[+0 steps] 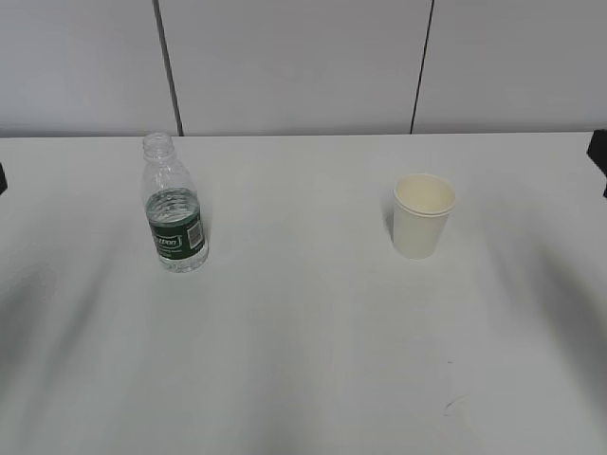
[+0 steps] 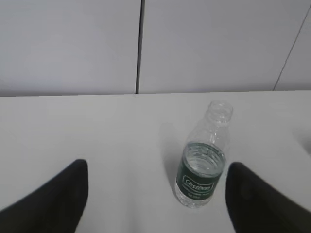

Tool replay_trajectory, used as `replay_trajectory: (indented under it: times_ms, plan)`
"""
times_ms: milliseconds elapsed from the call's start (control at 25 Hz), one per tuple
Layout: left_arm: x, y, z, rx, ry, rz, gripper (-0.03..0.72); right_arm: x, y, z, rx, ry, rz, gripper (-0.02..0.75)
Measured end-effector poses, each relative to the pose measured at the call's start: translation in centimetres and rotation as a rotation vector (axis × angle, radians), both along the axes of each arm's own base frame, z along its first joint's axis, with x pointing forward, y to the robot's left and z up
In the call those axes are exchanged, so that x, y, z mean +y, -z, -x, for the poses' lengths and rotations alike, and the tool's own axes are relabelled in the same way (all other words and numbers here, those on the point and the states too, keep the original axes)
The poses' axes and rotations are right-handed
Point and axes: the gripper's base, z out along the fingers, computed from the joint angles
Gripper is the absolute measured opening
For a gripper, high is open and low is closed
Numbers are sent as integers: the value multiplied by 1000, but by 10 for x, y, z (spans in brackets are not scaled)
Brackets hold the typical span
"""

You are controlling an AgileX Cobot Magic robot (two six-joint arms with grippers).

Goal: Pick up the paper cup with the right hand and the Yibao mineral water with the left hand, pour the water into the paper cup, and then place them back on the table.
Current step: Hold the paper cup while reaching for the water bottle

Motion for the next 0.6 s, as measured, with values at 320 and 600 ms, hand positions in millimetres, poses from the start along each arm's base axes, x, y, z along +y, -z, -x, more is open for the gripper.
replay_trajectory:
  times_ms: [320,600]
  plan:
    - [-13,14,-19,-34,41,-52,531,4,33,-7,-87,-45,18,490]
    - [-20,27,-36,-51,65,-72,531,16,55,-21,-88,-175,24,490]
